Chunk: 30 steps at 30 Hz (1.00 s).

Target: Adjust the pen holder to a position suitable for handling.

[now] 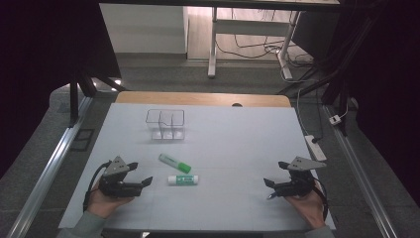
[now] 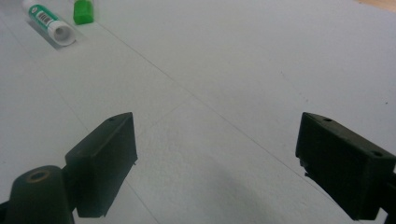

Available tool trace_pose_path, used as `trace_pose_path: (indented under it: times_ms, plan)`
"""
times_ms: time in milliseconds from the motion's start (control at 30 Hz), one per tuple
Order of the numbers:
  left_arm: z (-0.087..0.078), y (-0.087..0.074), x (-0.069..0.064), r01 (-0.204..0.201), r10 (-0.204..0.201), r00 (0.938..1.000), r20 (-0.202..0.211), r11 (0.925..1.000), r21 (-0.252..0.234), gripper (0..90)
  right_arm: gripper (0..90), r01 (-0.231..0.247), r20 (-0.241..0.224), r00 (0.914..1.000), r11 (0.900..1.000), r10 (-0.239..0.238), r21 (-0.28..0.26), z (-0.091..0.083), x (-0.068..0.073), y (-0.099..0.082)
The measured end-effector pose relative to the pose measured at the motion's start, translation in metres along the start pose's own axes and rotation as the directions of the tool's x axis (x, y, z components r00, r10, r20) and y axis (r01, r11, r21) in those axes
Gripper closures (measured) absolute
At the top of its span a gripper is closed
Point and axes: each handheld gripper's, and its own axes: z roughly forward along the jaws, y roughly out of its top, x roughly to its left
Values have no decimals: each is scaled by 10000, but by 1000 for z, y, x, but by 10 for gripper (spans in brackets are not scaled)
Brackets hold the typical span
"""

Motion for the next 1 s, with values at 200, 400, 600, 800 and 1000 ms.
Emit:
trace_pose_path:
  times_ms: [200, 400, 600, 800, 1000]
  plan:
    - [0, 0, 1, 47, -47, 10000, -58, 10000, -27, 211, 139, 25, -67, 10000, 10000, -25, 63, 1, 0, -1]
    - [0, 0, 3, 96, -95, 9999, -69, 9999, 42, 217, 147, 113, -75, 9999, 9998, -112, 184, 3, 2, 0]
    - [1, 1, 5, 116, -115, 9999, -121, 9999, 51, 223, 165, 157, -80, 9998, 9995, -155, 272, 5, 2, -1]
    - [5, 4, 7, 68, -68, 9997, -244, 10000, 10, 232, 165, 167, -72, 9998, 9995, -165, 263, 5, 1, -1]
    - [8, 9, 10, 20, -18, 9994, -353, 10000, 50, 235, 165, 147, 40, 9999, 9997, -148, 217, 3, 1, -1]
